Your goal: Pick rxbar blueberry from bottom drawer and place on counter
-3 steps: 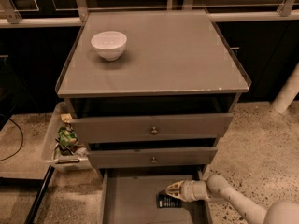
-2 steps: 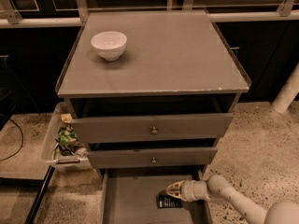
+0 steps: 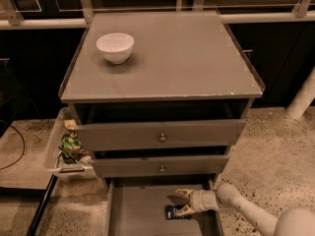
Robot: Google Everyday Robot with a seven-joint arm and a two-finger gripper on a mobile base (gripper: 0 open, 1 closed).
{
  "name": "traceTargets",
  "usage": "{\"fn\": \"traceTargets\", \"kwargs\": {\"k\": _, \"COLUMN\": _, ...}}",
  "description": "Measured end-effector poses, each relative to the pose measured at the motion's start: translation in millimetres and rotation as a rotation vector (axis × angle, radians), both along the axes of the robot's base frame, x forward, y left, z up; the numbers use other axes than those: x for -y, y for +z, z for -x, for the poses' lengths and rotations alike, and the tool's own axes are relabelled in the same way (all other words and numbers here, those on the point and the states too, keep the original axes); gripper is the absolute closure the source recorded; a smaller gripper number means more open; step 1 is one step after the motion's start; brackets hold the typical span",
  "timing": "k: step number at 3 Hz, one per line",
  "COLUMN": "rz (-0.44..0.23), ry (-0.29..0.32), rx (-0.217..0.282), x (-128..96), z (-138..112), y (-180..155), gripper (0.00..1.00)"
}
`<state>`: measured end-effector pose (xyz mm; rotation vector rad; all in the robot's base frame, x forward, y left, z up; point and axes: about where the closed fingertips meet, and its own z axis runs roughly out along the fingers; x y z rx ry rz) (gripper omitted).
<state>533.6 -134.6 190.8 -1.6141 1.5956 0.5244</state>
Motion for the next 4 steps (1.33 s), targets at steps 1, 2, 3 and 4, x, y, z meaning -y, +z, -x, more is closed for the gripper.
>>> {"fn": "traceTargets", "kwargs": {"k": 1, "rz": 0.052, "ry": 0.0, "rx": -0.041, "x": 7.2, "z": 6.4, "y": -22.4, "gripper": 0.0}}
{"fn": "traceTargets", "kwargs": {"k": 2, "rz": 0.097, "ry": 0.013, "rx": -0.07, "x": 9.1, "z": 11.2, "y": -42.3, "gripper": 0.0}}
{"fn": "traceTargets", "kwargs": {"k": 3, "rz": 0.126, "ry": 0.011, "rx": -0.092, "x": 13.8, "z": 13.5, "y": -58.3, "gripper": 0.0}}
{"fn": "traceTargets", "kwargs": {"k": 4, "rz": 0.141, "ry": 0.004, "rx": -0.103, "x": 19.5, "z": 12.0, "y": -69.1, "gripper": 0.0}}
